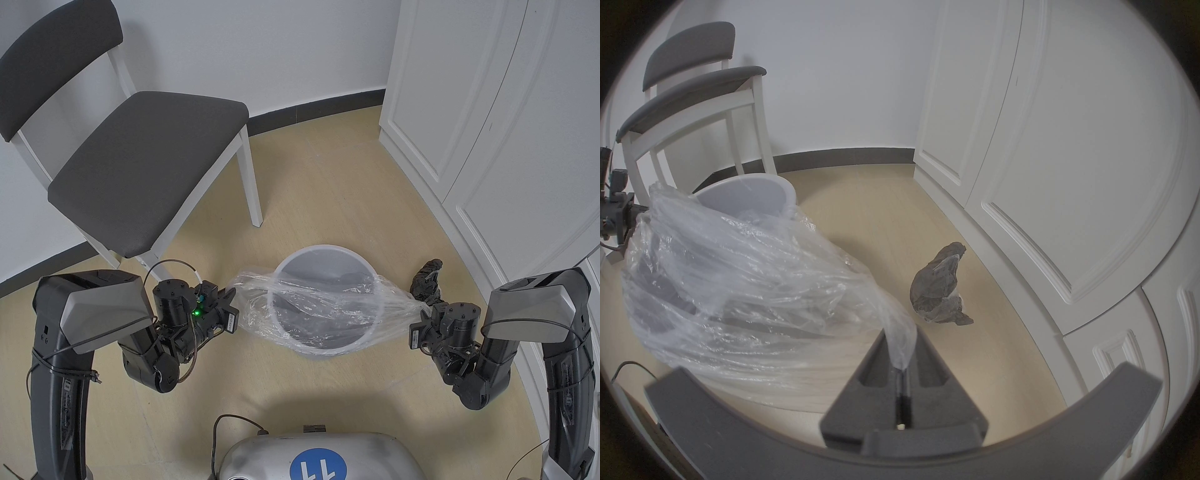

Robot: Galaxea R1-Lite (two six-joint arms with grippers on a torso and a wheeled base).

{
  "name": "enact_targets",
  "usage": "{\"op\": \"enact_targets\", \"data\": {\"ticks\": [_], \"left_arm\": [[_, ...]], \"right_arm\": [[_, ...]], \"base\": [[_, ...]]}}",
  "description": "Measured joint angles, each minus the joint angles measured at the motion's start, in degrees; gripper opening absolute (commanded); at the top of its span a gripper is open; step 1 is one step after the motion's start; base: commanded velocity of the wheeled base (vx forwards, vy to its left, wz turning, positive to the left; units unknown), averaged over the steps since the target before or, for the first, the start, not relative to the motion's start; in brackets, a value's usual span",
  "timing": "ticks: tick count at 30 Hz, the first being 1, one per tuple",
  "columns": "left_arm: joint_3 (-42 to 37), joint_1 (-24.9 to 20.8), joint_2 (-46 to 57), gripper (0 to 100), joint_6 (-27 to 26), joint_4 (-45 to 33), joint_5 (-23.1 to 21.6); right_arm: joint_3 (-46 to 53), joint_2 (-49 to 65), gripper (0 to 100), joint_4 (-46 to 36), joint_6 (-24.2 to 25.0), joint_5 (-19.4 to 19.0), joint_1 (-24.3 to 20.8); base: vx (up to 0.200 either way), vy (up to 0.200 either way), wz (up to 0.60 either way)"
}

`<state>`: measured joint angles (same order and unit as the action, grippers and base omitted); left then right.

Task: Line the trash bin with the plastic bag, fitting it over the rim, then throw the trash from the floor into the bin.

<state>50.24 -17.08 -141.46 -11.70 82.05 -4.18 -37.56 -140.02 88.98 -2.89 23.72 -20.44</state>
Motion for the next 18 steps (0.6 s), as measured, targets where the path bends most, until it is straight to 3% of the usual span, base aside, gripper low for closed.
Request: {"op": "enact_targets", "data": {"ticks": [18], "left_arm": [[-4.2,-1.2,3.6,0,0.0,1.2,-0.2]], "right_arm": [[5.3,3.3,0,0.0,-0.1,-0.1,-2.3]], "base": [[0.000,0.000,0.00]]}}
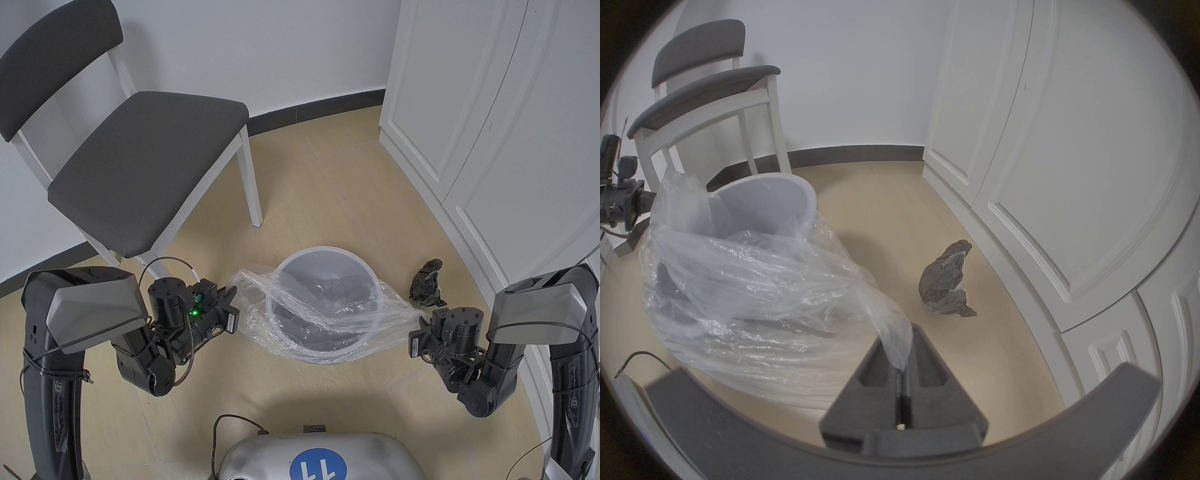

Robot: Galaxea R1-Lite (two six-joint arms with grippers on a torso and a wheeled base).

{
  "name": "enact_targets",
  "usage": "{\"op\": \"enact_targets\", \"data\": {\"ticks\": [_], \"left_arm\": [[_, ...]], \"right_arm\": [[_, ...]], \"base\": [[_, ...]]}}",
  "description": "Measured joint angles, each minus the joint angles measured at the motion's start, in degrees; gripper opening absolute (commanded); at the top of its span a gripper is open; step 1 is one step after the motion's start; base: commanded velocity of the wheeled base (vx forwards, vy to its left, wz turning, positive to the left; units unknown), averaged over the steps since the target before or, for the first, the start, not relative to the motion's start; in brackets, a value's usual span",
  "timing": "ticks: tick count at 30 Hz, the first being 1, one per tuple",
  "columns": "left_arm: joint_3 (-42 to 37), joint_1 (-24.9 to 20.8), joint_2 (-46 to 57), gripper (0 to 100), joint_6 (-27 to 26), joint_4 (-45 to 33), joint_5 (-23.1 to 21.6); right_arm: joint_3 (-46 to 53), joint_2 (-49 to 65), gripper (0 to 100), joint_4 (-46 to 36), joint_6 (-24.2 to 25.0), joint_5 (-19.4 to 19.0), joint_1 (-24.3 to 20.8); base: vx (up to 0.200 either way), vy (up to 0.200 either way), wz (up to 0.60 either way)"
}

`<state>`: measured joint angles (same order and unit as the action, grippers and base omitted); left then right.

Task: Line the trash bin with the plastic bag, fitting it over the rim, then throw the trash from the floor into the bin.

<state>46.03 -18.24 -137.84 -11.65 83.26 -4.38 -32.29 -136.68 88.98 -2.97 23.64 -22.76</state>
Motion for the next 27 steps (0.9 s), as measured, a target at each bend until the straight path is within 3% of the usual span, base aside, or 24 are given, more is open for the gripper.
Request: {"op": "enact_targets", "data": {"ticks": [14,22,27], "left_arm": [[0.5,-0.2,0.4,0,0.1,0.0,-0.1],[0.5,-0.2,0.2,0,0.1,0.3,-0.1],[0.5,-0.3,0.1,0,0.1,0.4,-0.1]], "right_arm": [[1.6,0.5,0,0.0,-0.7,-1.6,0.6],[2.4,0.7,0,0.0,4.0,-13.1,2.6],[3.6,1.3,0,0.0,6.5,-17.0,3.3]], "base": [[0.000,0.000,0.00],[0.000,0.000,0.00],[0.000,0.000,0.00]]}}
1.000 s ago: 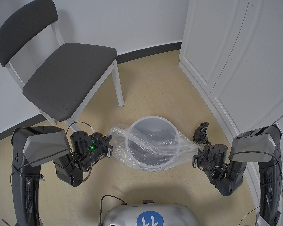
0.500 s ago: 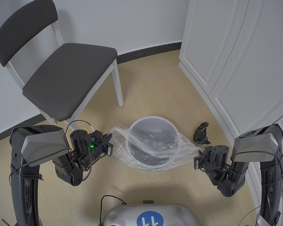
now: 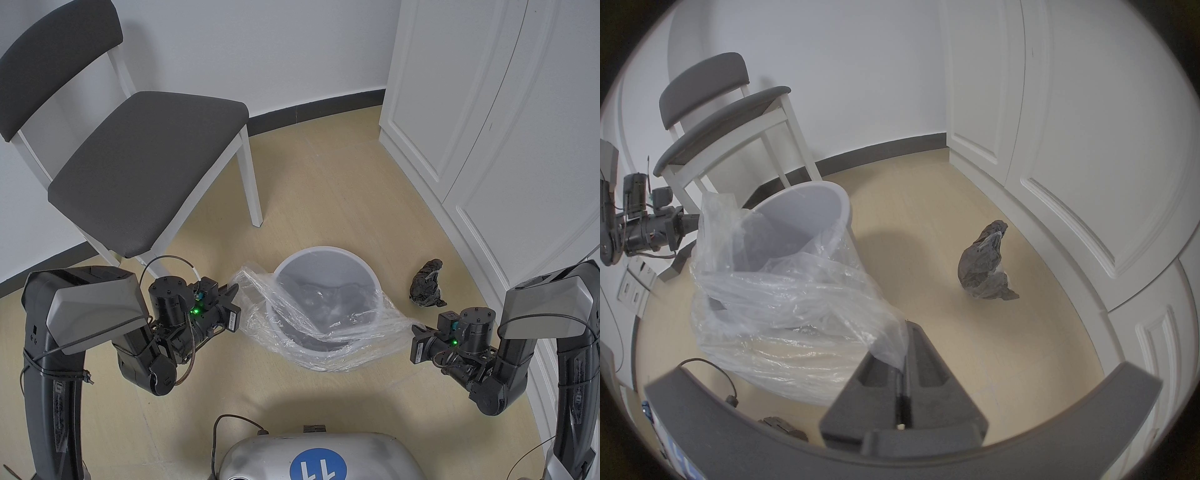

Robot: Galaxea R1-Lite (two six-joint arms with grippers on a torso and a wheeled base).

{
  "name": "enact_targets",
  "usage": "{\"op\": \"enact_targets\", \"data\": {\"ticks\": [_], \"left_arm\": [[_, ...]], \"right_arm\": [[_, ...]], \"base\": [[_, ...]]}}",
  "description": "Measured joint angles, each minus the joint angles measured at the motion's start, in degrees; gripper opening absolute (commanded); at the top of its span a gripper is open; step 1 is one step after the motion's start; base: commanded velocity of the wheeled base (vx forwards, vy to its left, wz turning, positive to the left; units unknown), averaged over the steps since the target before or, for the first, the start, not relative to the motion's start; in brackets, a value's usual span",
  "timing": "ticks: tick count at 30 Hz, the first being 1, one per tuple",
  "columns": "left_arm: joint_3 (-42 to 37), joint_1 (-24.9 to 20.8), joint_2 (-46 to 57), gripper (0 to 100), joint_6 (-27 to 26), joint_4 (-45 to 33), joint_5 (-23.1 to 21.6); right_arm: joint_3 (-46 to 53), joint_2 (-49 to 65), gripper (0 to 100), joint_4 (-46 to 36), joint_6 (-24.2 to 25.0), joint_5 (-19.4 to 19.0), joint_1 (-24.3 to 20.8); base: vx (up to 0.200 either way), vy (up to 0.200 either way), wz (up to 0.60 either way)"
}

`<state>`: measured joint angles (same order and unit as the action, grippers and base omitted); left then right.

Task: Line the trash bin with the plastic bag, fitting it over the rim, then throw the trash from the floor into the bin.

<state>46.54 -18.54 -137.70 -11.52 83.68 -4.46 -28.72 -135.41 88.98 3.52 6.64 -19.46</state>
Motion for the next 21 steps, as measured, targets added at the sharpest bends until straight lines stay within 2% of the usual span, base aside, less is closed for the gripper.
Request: {"op": "enact_targets", "data": {"ticks": [5,7,10,21], "left_arm": [[0.1,0.0,-0.1,0,0.0,0.0,0.0],[0.1,0.1,-0.1,0,0.0,0.0,0.0],[0.1,0.1,-0.2,0,0.0,0.0,0.0],[0.1,0.3,-0.3,0,-0.1,0.0,0.1]], "right_arm": [[1.0,0.2,0,0.0,0.3,-2.4,1.3],[1.2,0.3,0,0.0,0.7,-4.7,1.6],[1.7,0.4,0,0.0,2.8,-8.0,2.4],[3.0,1.1,0,0.0,8.5,-15.4,4.4]], "base": [[0.000,0.000,0.00],[0.000,0.000,0.00],[0.000,0.000,0.00],[0.000,0.000,0.00]]}}
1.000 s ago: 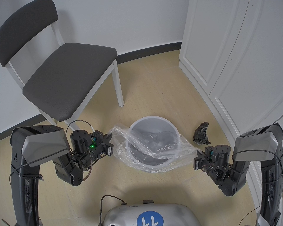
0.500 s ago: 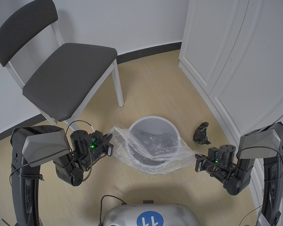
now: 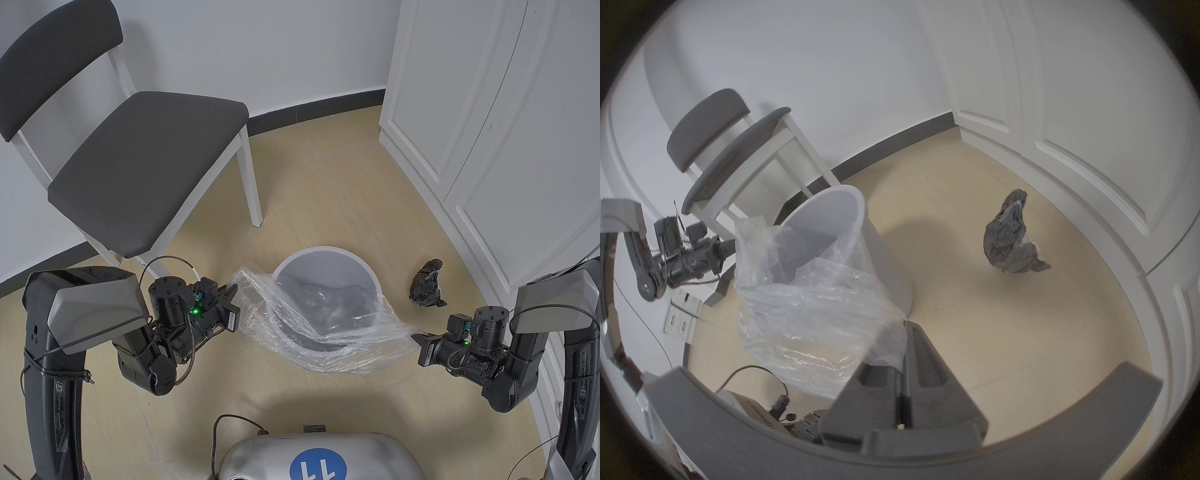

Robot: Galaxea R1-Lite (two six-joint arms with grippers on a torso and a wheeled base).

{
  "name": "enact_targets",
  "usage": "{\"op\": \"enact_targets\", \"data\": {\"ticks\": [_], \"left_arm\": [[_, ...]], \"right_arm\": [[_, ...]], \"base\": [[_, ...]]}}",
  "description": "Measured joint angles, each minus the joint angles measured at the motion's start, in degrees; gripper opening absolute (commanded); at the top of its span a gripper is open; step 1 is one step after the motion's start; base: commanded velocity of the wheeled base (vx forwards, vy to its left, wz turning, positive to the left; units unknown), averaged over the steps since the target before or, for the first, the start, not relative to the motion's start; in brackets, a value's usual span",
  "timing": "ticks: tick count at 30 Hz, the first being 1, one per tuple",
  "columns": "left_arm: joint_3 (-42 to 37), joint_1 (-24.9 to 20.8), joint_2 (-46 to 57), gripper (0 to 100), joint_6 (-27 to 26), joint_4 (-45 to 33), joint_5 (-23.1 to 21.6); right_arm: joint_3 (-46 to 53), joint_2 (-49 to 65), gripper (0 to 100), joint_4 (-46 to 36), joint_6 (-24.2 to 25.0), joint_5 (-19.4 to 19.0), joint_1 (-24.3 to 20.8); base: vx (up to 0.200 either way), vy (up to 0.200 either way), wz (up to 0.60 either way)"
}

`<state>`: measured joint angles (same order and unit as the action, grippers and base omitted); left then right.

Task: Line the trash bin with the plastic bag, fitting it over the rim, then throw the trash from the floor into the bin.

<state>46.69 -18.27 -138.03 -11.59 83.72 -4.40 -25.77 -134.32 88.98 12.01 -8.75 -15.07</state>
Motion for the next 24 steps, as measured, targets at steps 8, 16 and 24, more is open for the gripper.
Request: {"op": "enact_targets", "data": {"ticks": [8,16,24], "left_arm": [[0.1,0.3,-0.1,0,-0.1,-0.1,-0.1],[0.9,1.1,-1.0,0,-0.1,-0.7,-0.4],[1.1,1.7,-1.6,0,-0.1,-0.9,-0.4]], "right_arm": [[1.3,0.2,0,0.0,1.1,-4.4,1.5],[2.0,0.1,0,0.0,0.9,-5.6,2.5],[2.7,-0.2,0,0.0,-0.1,-6.0,2.9]], "base": [[0.000,0.000,0.00],[0.000,0.000,0.00],[0.000,0.000,0.00]]}}
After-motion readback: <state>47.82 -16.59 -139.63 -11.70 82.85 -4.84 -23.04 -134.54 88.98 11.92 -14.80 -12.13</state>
